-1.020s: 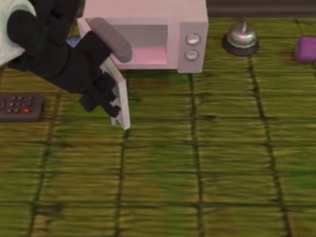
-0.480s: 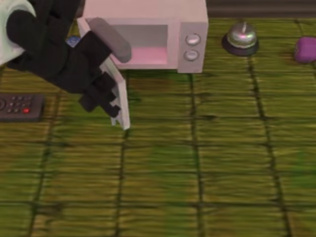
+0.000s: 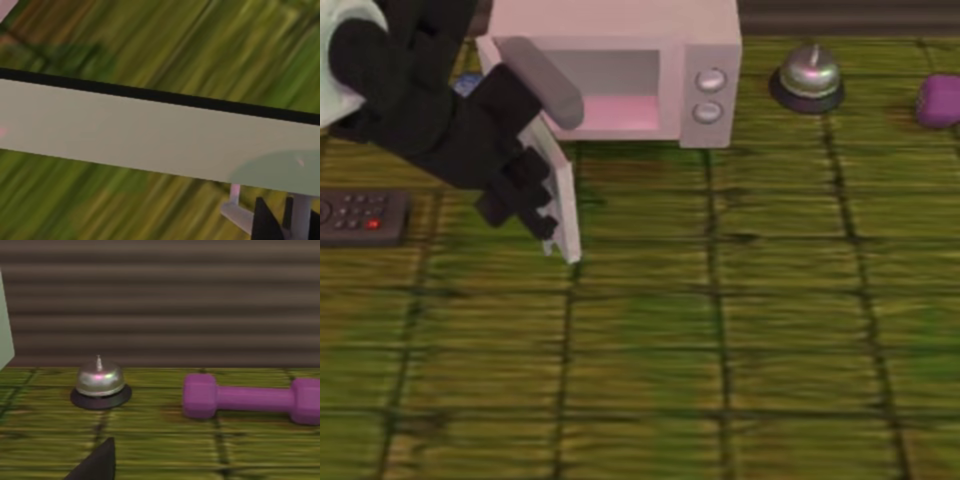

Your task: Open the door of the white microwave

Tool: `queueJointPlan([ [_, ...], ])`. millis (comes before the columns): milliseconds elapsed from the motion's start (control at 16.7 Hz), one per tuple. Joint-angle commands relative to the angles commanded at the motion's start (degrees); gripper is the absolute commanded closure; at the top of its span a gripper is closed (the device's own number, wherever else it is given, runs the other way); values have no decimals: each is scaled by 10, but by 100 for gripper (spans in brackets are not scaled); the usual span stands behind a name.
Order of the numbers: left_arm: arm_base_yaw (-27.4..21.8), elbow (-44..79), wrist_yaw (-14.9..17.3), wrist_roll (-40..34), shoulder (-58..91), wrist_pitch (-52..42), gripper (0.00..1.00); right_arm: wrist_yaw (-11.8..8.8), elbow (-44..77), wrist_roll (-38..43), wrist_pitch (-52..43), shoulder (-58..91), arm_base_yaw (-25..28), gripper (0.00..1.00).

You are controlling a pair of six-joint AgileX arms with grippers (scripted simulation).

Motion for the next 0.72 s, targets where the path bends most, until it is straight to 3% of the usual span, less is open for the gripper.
queueJointPlan([
  [360,38,-2,35,84,-3,-29,100,0,0,0,0,0,0,0],
  [720,41,-2,38,91,-4,-31,100,0,0,0,0,0,0,0],
])
